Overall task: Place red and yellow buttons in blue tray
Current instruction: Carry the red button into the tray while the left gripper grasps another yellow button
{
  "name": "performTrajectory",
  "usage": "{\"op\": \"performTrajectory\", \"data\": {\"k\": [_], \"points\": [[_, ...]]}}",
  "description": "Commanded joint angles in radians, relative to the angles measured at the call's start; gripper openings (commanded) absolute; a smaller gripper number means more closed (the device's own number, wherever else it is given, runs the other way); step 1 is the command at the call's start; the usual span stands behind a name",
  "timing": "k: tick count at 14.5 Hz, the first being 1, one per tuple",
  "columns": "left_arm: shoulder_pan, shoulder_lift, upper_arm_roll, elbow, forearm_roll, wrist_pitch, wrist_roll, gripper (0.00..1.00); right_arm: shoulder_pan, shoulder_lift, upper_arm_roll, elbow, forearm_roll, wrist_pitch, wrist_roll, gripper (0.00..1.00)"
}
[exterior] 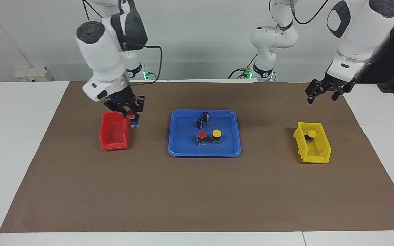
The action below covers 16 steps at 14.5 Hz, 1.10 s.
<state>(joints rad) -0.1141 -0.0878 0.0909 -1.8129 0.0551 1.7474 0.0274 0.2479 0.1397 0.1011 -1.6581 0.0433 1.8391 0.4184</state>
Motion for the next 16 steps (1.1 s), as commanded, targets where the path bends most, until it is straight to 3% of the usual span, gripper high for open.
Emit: {"op": "performTrajectory", "data": {"k": [1, 3, 5, 7, 10, 11, 12, 13, 14, 16], "points": [[0.056, -0.053, -0.011, -0.224, -0.011, 0.215, 0.069, 1.00, 0.083, 0.112, -0.003, 0.015, -0.010, 0.139, 0.134, 0.28], [0.069, -0.021, -0.011, -0.285, -0.011, 0.294, 0.094, 0.88, 0.141, 0.158, -0.003, -0.006, -0.014, 0.192, 0.158, 0.28], [0.077, 0.019, -0.013, -0.318, -0.012, 0.342, 0.083, 0.75, 0.156, 0.166, -0.003, -0.110, -0.032, 0.289, 0.163, 0.32], [0.082, 0.036, -0.013, -0.350, -0.012, 0.398, 0.091, 0.69, 0.157, 0.146, -0.003, -0.190, -0.034, 0.345, 0.163, 0.32], [0.108, 0.062, -0.013, -0.365, -0.012, 0.441, 0.088, 0.62, 0.159, 0.147, -0.003, -0.209, -0.034, 0.354, 0.165, 0.34], [0.108, 0.071, -0.013, -0.365, -0.012, 0.460, 0.083, 0.61, 0.160, 0.149, -0.003, -0.212, -0.036, 0.356, 0.169, 0.40], [0.105, 0.085, -0.013, -0.365, -0.014, 0.480, 0.082, 0.61, 0.171, 0.150, -0.003, -0.213, -0.034, 0.356, 0.181, 0.55], [0.103, 0.094, -0.013, -0.365, -0.014, 0.504, 0.082, 0.61, 0.174, 0.150, -0.003, -0.212, -0.034, 0.348, 0.187, 0.85], [0.103, 0.105, -0.013, -0.365, -0.015, 0.518, 0.082, 0.61, 0.172, 0.150, -0.004, -0.201, -0.040, 0.332, 0.188, 1.00], [0.100, 0.121, -0.013, -0.365, -0.030, 0.534, 0.072, 0.61, 0.151, 0.135, -0.009, -0.143, -0.098, 0.258, 0.178, 1.00]]}}
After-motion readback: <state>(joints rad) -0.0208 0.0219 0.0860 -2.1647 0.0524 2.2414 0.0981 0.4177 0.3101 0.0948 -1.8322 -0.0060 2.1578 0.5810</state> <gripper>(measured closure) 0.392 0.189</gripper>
